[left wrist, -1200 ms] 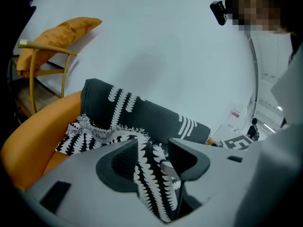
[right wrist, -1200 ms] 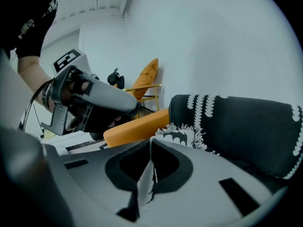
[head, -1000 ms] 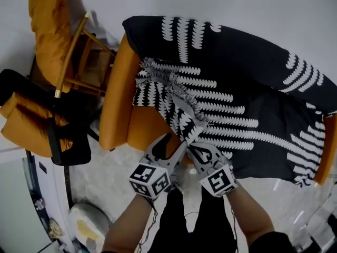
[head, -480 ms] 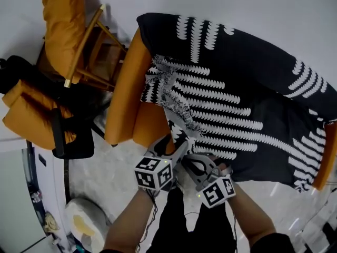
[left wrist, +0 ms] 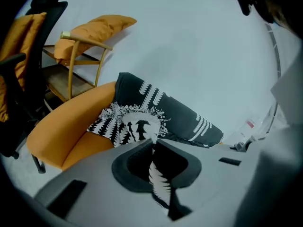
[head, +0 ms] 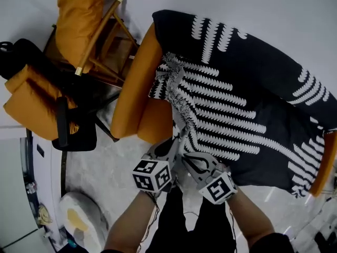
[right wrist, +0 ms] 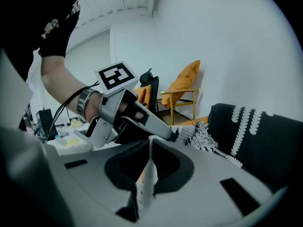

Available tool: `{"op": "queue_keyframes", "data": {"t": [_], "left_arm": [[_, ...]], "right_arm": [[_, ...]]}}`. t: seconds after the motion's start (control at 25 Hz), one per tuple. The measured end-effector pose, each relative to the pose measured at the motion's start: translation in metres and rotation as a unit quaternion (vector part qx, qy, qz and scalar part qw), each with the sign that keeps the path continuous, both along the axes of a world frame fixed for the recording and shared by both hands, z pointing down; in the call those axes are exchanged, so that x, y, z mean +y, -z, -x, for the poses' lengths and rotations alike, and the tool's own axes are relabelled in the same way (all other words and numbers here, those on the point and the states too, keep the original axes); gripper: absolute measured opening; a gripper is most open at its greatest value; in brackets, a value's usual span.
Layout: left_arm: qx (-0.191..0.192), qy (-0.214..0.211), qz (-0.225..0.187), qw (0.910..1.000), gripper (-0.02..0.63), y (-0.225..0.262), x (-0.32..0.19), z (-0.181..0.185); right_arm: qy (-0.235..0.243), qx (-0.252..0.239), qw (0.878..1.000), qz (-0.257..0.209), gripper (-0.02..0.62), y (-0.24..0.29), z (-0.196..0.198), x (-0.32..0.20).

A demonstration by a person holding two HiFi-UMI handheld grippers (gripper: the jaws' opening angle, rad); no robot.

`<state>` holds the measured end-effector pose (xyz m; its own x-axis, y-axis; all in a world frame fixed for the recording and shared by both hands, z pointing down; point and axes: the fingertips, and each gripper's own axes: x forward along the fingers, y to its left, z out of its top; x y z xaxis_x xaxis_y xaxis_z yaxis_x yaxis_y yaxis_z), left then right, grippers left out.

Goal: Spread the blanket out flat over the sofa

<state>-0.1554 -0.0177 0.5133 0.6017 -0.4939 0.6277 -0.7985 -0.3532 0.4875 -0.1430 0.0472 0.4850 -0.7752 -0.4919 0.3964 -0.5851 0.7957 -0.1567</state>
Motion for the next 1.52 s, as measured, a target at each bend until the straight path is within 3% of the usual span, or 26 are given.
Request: {"op": "queue_keyframes", "data": {"t": [0.16,0.24,0.52,0.88,1.2,1.52], "left_arm": [[-0.005,0.030,0.001,0.9995,0.026,-0.001,0.011,0.030],[-0.012,0.048,0.007,0.9988,0.026,-0.006,0.021,0.050],[-0.034,0.114,0.031,0.9924,0.026,-0.032,0.064,0.115],[-0.059,0.167,0.038,0.9834,0.026,-0.063,0.095,0.165],[-0.093,0.199,0.011,0.9756,0.026,-0.047,0.106,0.213],[-0.069,0.171,-0.064,0.9808,0.026,0.016,0.078,0.198]], "right_arm": [[-0.030,-0.094,0.994,0.051,0.061,0.012,0.005,-0.004],[-0.050,-0.115,0.989,0.082,0.058,0.011,0.004,-0.006],[-0.106,-0.124,0.979,0.124,0.028,-0.007,0.016,-0.017],[-0.119,-0.122,0.974,0.152,0.005,-0.027,0.057,-0.011],[-0.114,-0.119,0.975,0.149,0.005,-0.022,0.077,-0.005],[-0.116,-0.112,0.980,0.117,0.005,0.012,0.076,-0.020]]}}
